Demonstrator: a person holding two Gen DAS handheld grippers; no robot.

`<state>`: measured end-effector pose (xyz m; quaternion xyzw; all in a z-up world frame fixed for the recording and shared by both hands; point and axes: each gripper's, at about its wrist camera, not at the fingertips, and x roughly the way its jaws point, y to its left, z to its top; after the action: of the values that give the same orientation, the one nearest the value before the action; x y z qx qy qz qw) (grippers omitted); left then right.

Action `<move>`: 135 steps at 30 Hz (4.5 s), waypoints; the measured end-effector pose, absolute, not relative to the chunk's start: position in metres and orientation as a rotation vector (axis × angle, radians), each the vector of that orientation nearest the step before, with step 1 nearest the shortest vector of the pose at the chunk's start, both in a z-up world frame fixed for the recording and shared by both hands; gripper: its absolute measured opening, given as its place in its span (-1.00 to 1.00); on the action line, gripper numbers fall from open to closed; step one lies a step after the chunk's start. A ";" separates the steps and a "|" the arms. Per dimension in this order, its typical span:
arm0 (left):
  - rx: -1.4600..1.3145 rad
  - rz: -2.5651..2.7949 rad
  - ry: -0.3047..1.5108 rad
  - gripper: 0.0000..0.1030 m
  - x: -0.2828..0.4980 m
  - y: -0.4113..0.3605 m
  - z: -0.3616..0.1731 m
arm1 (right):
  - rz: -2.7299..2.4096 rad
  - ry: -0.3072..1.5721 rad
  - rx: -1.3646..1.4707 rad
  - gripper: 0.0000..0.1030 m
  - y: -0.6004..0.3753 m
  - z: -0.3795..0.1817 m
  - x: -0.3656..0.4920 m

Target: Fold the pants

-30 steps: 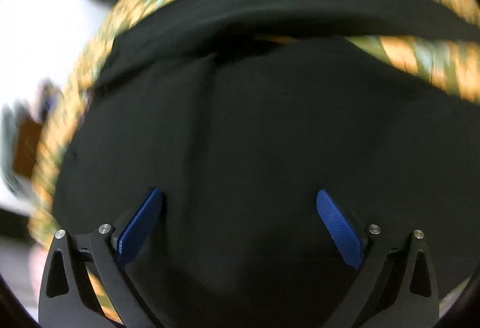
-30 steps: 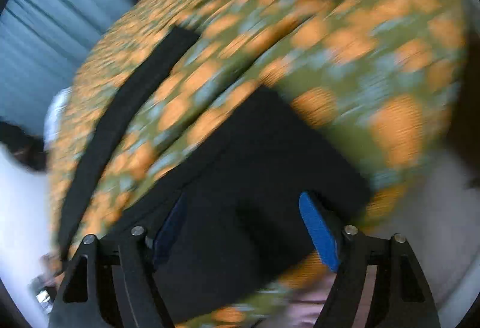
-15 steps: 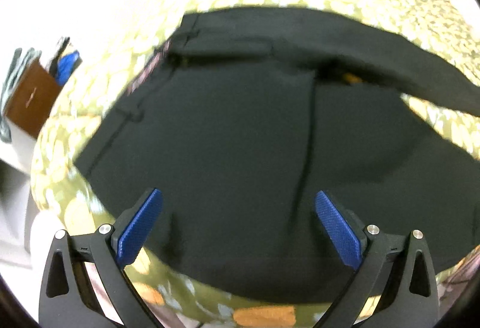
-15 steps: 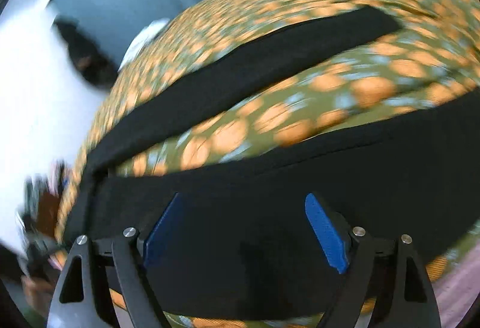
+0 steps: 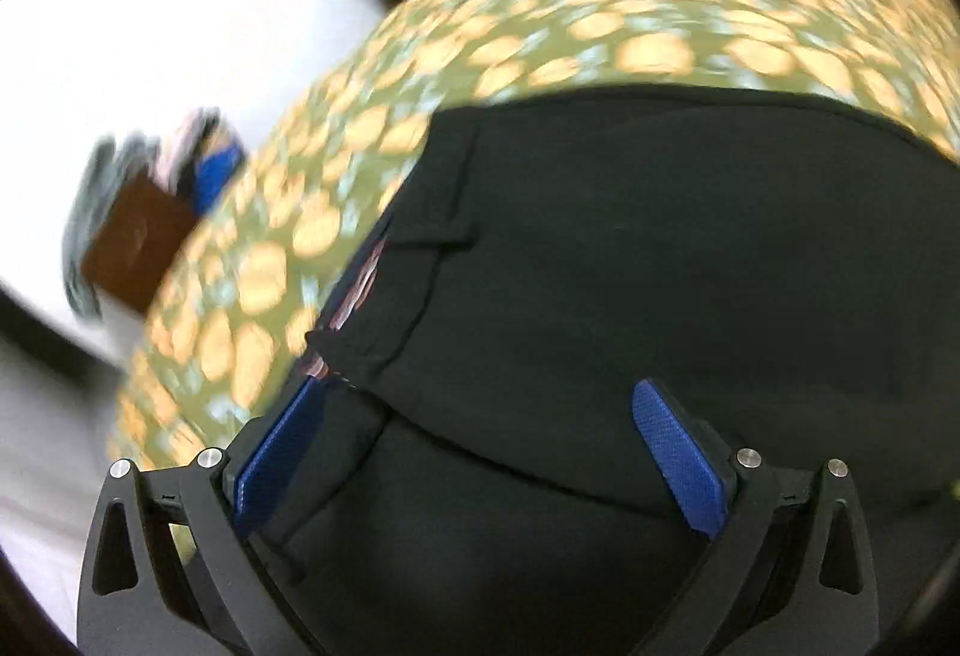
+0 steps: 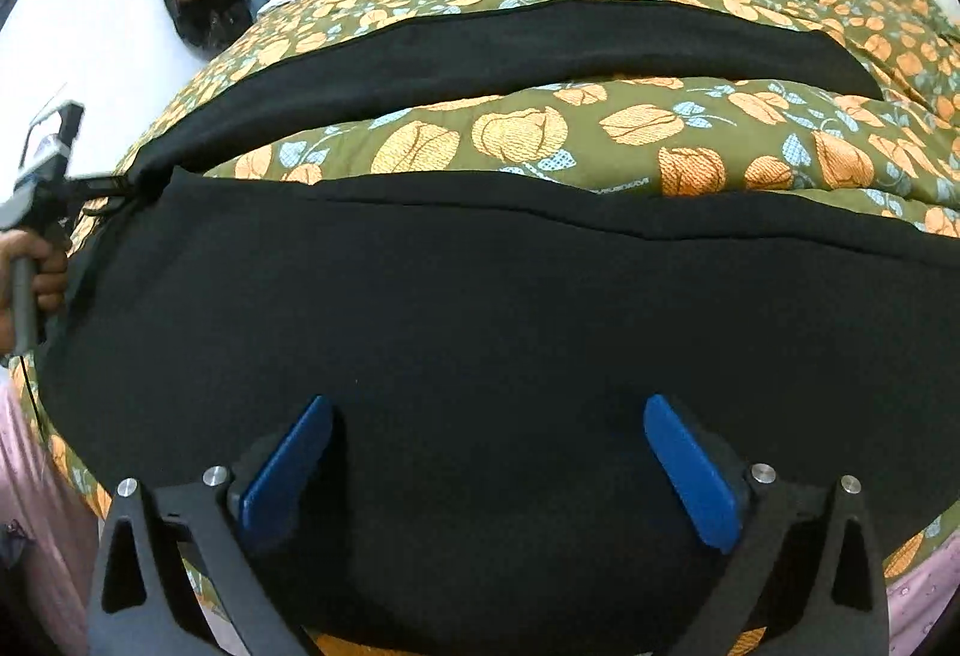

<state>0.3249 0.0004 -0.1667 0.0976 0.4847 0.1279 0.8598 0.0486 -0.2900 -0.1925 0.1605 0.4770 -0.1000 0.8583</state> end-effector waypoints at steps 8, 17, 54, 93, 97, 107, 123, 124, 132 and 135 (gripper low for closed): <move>0.099 0.140 0.976 0.99 0.285 0.025 -0.158 | -0.212 0.973 0.330 1.00 -0.292 -0.196 0.045; -0.031 0.085 0.915 0.99 0.278 0.038 -0.179 | -0.217 0.944 0.308 1.00 -0.289 -0.197 0.044; -0.092 0.064 0.909 0.99 0.278 0.044 -0.181 | -0.225 0.921 0.286 1.00 -0.286 -0.200 0.045; -0.091 0.064 0.909 0.99 0.278 0.044 -0.181 | -0.227 0.916 0.281 1.00 -0.285 -0.200 0.044; -0.092 0.064 0.909 0.99 0.278 0.044 -0.181 | -0.227 0.916 0.281 1.00 -0.285 -0.200 0.044; -0.092 0.064 0.909 0.99 0.278 0.044 -0.181 | -0.228 0.916 0.281 1.00 -0.284 -0.200 0.044; -0.092 0.064 0.909 0.99 0.278 0.044 -0.180 | -0.228 0.915 0.280 1.00 -0.284 -0.201 0.044; -0.092 0.064 0.909 0.99 0.278 0.044 -0.180 | -0.229 0.915 0.281 1.00 -0.284 -0.201 0.043; -0.092 0.064 0.909 0.99 0.278 0.044 -0.180 | -0.229 0.914 0.281 1.00 -0.283 -0.201 0.043; -0.092 0.064 0.909 0.99 0.278 0.044 -0.180 | -0.229 0.914 0.280 1.00 -0.283 -0.201 0.043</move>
<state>0.2781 0.0444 -0.1805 -0.0445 0.4387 0.0310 0.8970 0.0431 -0.2833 -0.2009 0.1346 0.4387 -0.1102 0.8817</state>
